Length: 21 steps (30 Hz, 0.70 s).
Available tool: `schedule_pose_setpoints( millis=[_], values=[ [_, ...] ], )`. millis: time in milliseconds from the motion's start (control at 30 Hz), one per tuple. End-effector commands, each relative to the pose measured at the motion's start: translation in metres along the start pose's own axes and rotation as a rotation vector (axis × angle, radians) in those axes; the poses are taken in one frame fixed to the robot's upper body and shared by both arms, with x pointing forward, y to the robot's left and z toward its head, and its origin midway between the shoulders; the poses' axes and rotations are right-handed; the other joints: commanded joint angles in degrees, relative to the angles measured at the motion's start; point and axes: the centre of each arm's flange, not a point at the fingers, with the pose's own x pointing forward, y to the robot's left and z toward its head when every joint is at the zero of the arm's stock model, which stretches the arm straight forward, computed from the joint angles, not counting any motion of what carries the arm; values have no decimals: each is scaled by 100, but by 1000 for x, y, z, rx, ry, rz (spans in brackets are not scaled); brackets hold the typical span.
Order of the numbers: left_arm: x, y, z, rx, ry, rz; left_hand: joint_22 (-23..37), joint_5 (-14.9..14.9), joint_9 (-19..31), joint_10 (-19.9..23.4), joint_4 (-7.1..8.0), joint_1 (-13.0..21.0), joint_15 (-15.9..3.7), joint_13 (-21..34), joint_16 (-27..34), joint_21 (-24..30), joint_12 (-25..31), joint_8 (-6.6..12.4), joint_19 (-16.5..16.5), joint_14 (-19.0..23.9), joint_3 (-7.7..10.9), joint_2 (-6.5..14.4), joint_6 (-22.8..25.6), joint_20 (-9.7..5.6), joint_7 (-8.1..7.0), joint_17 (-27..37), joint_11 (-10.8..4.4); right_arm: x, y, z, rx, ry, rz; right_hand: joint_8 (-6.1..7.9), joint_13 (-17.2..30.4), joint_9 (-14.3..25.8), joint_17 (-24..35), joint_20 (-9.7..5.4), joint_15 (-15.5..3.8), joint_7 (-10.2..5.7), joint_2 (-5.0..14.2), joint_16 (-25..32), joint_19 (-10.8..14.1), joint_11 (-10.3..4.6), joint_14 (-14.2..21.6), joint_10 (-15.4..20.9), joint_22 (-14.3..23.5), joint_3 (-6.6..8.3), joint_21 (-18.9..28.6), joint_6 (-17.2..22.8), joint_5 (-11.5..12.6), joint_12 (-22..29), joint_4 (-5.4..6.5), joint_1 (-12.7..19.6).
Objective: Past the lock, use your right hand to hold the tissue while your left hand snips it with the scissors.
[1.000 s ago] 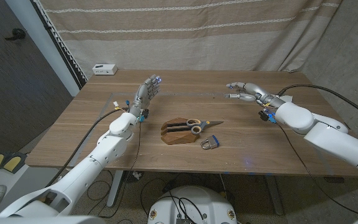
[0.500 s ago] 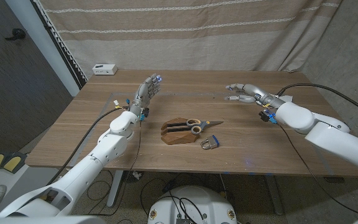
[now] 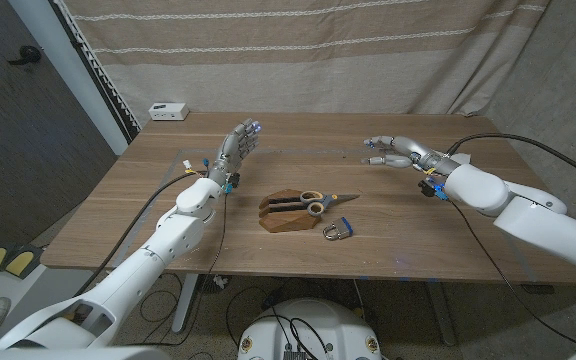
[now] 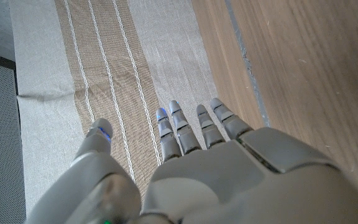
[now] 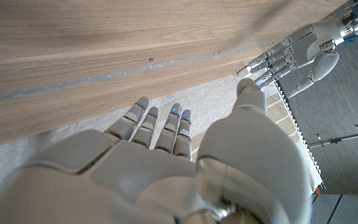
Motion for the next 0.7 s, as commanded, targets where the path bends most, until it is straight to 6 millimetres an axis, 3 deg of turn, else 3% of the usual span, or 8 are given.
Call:
schedule_pose_setpoints(
  millis=[33,200,567,700],
  values=[
    [-1,-3,-3,-5,4,-8,17,44,11,17,2,48,-854,30,-9,-9,-16,-20,-29,-34,37,-23,19,-492,4,19,1,-2,2,4,-41,-9,31,-34,16,8,21,-526,-875,83,-9,62,119,16,119,116,-4,-37,11,-50,56,44,17,62],
    [-2,-4,-6,-10,8,-6,17,44,11,23,3,47,-859,30,-10,-12,-18,-19,-37,-37,38,-24,32,-487,-5,19,10,-2,3,6,-76,-8,40,-41,15,8,35,-553,-888,84,-8,129,204,23,348,154,-10,-49,7,-43,68,44,16,101],
    [-4,-6,-9,-10,18,-11,17,44,11,56,7,45,-858,31,-7,-12,-17,-27,-43,-34,38,-27,38,-482,-4,20,8,-2,6,7,-112,-6,55,-36,15,7,43,-560,-903,37,-11,100,198,-40,355,151,-10,-48,-33,0,88,26,-10,189],
    [-4,-7,-9,-9,18,-11,17,44,11,51,8,46,-858,31,-6,-12,-24,-28,-44,-33,40,-27,44,-482,0,21,1,-3,8,8,-122,-8,53,-138,17,5,50,-557,-914,62,1,46,202,-100,273,12,-5,-51,-61,-238,105,-46,-14,257]
  ],
)
